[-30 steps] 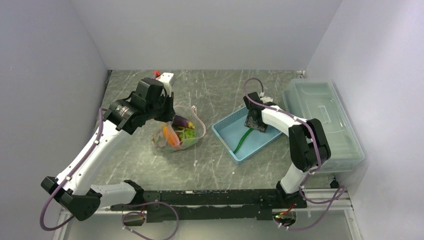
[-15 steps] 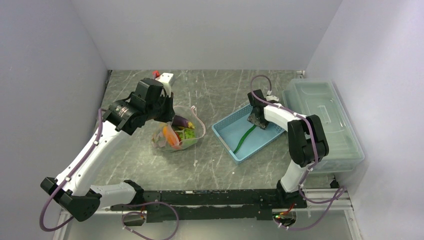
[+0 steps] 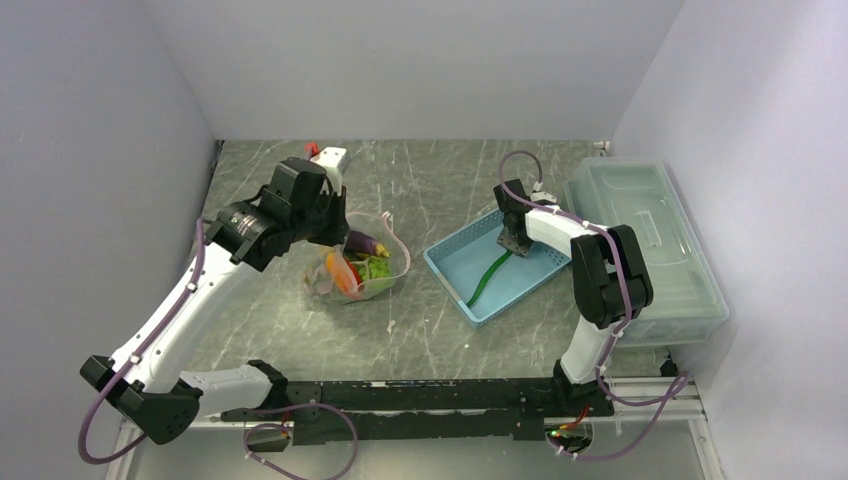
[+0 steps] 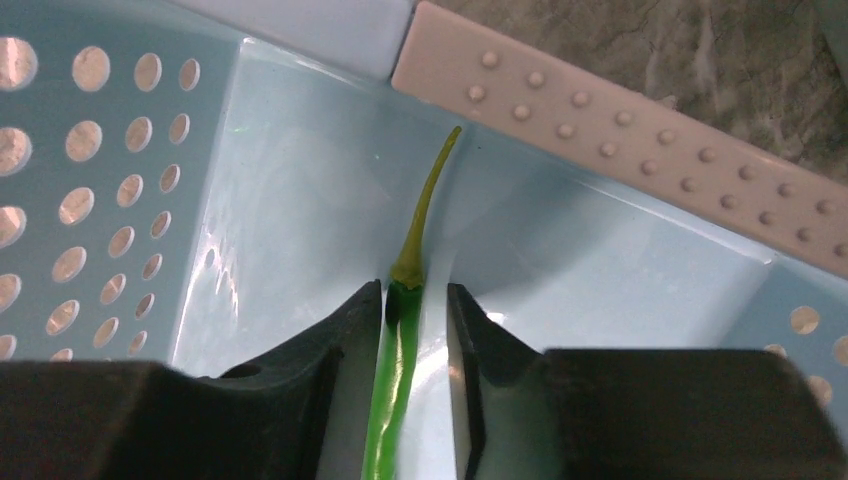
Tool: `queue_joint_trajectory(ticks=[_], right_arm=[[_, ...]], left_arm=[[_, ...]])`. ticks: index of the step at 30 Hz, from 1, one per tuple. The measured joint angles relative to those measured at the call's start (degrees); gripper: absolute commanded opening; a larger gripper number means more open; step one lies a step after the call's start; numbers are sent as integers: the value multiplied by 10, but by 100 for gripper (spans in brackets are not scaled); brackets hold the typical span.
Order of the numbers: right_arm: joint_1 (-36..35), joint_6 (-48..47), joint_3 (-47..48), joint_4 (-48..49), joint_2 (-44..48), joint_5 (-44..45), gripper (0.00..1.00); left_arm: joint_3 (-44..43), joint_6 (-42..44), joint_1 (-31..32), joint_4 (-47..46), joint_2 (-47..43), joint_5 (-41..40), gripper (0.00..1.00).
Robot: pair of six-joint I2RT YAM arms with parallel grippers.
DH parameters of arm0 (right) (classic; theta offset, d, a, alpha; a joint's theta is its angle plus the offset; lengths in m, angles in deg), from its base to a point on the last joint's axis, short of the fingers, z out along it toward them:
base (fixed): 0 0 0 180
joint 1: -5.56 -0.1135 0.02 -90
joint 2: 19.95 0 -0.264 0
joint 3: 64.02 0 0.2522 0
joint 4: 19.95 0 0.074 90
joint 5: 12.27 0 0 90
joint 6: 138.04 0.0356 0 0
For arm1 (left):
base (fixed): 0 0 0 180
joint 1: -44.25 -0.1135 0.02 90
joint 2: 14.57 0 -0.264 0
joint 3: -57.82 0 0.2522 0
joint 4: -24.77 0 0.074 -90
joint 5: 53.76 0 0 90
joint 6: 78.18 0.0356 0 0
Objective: Place the food in the zip-top bag and seal the zipper
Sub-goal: Pick up the fake vegetable from the bin.
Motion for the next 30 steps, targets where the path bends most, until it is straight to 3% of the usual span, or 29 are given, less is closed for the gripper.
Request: queue_joint_trajectory(ticks=[7,16,30], right_arm=[[0,0,0,1,-1,0,0],[0,-2,-3,2,16,1,0],[-7,-11,-3,0,164,33,0]], left_arm=[[5,0,0,0,-6,0,0],[9,0,0,0,-7,-2,0],[9,0,0,0,-7,-2,0]])
